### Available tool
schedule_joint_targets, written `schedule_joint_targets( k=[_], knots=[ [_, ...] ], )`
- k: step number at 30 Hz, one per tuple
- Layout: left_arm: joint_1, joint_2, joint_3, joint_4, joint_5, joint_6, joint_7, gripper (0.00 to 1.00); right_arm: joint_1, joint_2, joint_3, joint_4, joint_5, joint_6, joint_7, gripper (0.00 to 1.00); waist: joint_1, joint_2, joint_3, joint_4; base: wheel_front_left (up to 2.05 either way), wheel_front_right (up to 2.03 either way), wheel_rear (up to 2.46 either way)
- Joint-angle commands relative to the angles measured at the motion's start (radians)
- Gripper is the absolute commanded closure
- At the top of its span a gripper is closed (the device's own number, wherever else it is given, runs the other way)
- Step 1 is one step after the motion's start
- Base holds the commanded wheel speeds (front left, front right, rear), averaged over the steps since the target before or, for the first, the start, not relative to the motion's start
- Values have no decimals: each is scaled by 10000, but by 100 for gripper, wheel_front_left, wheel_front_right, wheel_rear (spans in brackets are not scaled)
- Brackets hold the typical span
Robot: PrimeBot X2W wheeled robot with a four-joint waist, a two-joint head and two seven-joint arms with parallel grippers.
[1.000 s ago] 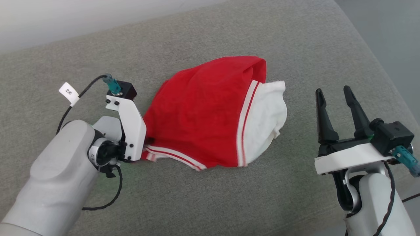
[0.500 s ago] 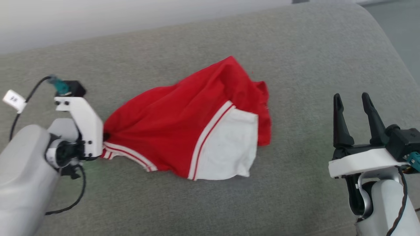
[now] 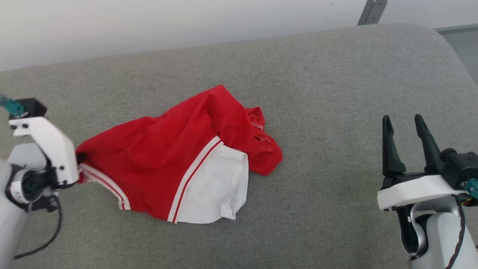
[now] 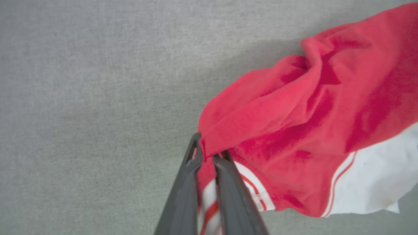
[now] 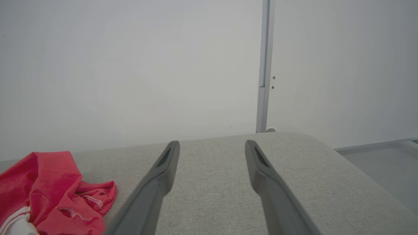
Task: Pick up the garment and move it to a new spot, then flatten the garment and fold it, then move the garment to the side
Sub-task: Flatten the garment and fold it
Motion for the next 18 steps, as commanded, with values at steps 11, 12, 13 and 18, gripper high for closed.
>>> schedule_joint_targets(
  k=[11,12,13,18],
  knots=[
    [91,-1034,-1052,-3455,-104,243,1295,100,74,-4,124,-152,-9,0,148,0,0,0,-70,-55,0,0,0],
    [145,-1104,-1234,-3672,-22,249,1415,100,61,-5,95,-150,15,-1,125,0,0,0,-37,-83,0,0,0],
    [231,-1162,-1430,-3863,59,243,1537,100,49,0,99,-145,23,-1,103,0,0,0,-5,-120,0,0,0],
    [584,-1397,-2218,-4049,327,-64,1734,100,-58,10,124,-65,111,0,13,0,0,0,216,-301,0,0,0]
  ],
)
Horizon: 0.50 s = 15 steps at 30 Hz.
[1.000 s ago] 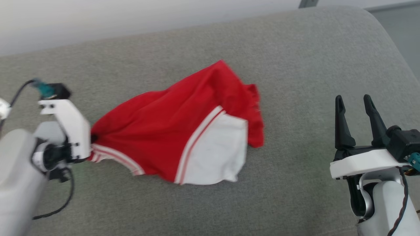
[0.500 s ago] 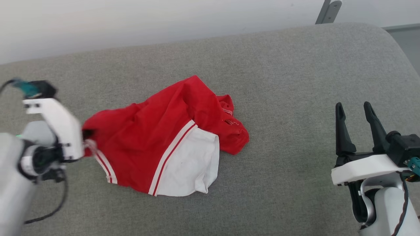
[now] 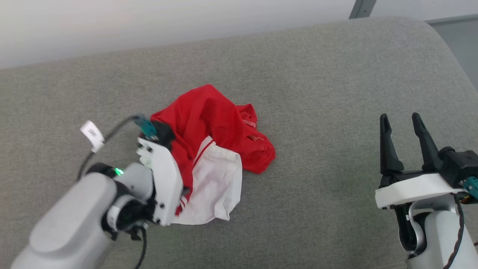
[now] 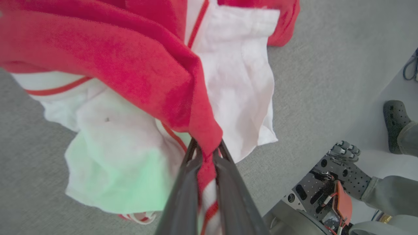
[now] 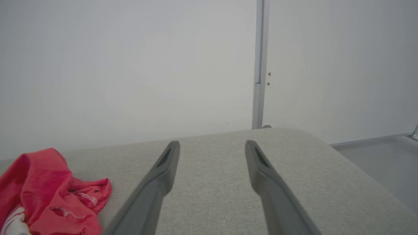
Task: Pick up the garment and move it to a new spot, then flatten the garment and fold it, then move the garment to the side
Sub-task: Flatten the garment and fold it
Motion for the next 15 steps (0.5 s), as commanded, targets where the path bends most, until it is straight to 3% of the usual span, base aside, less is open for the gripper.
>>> schedule_joint_targets(
  k=[1,2,3,4,5,9,15],
  knots=[
    [144,-69,-175,124,163,-161,-35,90,-93,7,23,36,25,0,-79,0,0,0,94,-69,0,0,0],
    [194,-98,-282,248,244,-216,-69,65,-122,9,44,61,57,0,-99,0,0,0,140,-97,0,0,0],
    [236,-148,-355,372,268,-268,-95,52,-155,10,56,90,74,0,-121,0,0,0,168,-112,0,0,0],
    [236,-186,-421,453,304,-364,-127,22,-192,11,63,114,85,0,-156,0,0,0,195,-123,0,0,0],
    [208,-210,-422,521,318,-403,-177,0,-228,13,82,129,113,0,-176,0,0,0,218,-131,0,0,0],
    [-159,-165,-127,586,29,-451,-196,0,-257,13,99,237,144,0,-279,0,0,0,209,-84,0,0,0],
    [-777,248,355,344,-298,-139,393,0,-165,14,219,402,161,0,-379,0,0,0,-21,65,0,0,0]
  ],
)
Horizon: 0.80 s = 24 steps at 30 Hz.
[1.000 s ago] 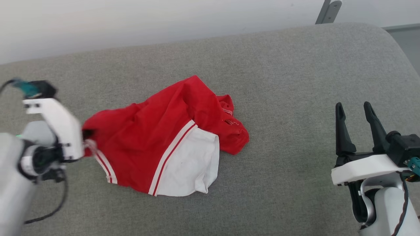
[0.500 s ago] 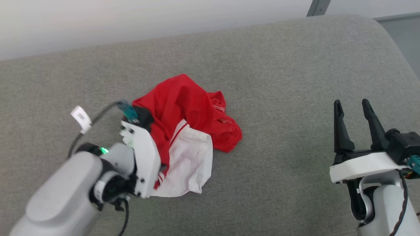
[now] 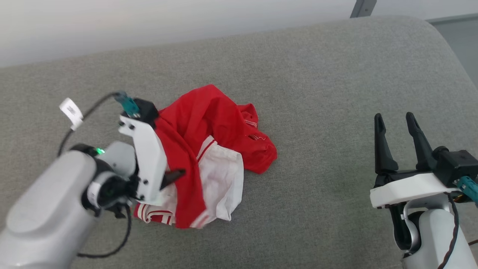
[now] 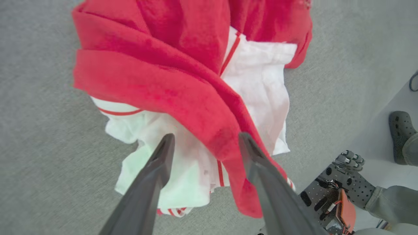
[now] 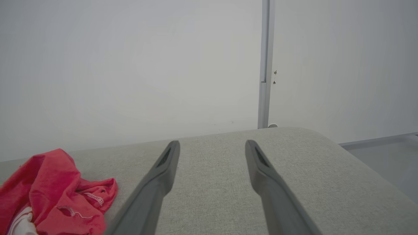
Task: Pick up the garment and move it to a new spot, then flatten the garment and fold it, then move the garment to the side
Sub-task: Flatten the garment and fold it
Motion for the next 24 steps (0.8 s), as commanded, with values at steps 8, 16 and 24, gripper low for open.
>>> schedule_joint_targets(
  k=[8,16,24],
  knots=[
    [-988,592,430,234,-143,554,898,0,-8,7,197,120,22,0,-77,0,0,0,-293,139,0,0,0],
    [-607,645,304,1057,-243,712,1096,0,16,-9,306,82,67,0,-61,0,0,0,-296,26,0,0,0],
    [-195,475,177,2098,-232,676,854,0,-58,-70,270,-68,46,0,1,0,0,0,-38,-83,0,0,0]
  ],
)
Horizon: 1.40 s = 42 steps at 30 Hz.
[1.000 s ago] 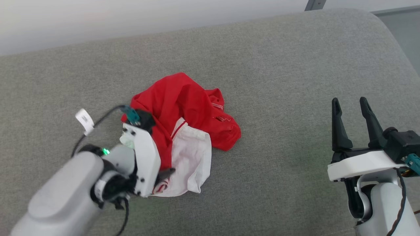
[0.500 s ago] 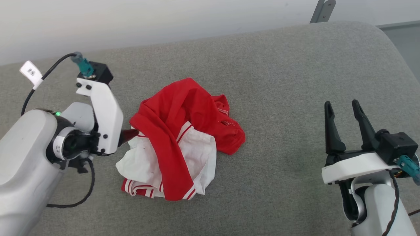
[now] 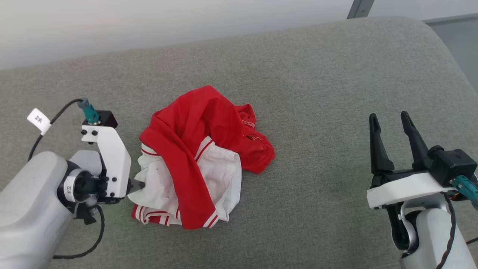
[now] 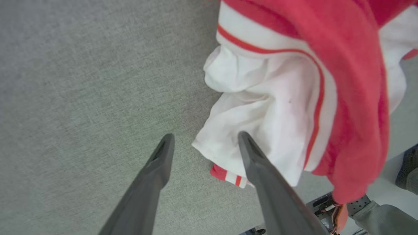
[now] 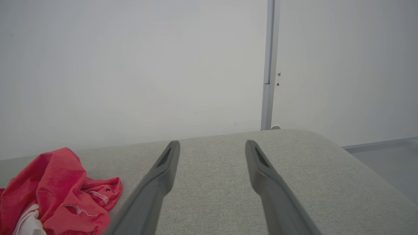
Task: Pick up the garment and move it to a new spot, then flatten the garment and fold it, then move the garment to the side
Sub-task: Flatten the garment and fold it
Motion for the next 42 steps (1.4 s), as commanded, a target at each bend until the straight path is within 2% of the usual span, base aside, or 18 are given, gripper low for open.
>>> schedule_joint_targets(
  k=[1,8,9,10,11,18,24,29,33,34,41,42],
  knots=[
    [68,-32,-7,91,15,-19,-48,0,-73,-7,-10,-44,16,-1,-9,0,0,0,45,-16,0,0,0],
    [-15,-375,-88,825,-54,-342,-290,0,-139,-12,-51,-96,4,0,2,0,0,0,234,-20,0,0,0],
    [-67,-413,-83,892,-87,-406,-330,11,-141,-9,-62,-103,-1,0,1,0,0,0,255,-10,0,0,0],
    [-97,-453,-41,963,-153,-468,-384,74,-160,-7,-72,-108,-11,0,-1,0,0,0,277,-4,0,0,0],
    [-127,-493,-5,1043,-204,-475,-388,100,-177,-7,-97,-114,-23,0,-5,0,0,0,297,13,0,0,0],
    [-423,-486,189,1124,-359,-437,-421,100,-177,-17,-306,-137,-112,0,-32,0,0,0,303,240,0,0,0],
    [-482,-183,507,767,-427,-289,-694,100,-137,-3,-427,-168,-161,-1,-14,0,0,0,269,483,0,0,0],
    [-184,447,914,423,-464,-12,-980,100,-173,14,-452,-152,-194,0,-1,0,0,0,263,624,0,0,0],
    [172,1262,1148,325,-139,363,-1276,100,-202,25,-466,-139,-201,0,-1,0,0,0,300,707,0,0,0],
    [172,1262,1148,325,-139,363,-1276,100,-202,25,-466,-139,-201,0,-1,0,0,0,300,707,0,0,0],
    [1187,2443,1364,970,276,1155,-1761,100,-262,28,-459,-157,-242,0,83,0,0,0,458,734,0,0,0],
    [1187,2443,1364,970,276,1155,-1761,100,-262,28,-459,-157,-242,0,83,0,0,0,458,734,0,0,0]
  ],
)
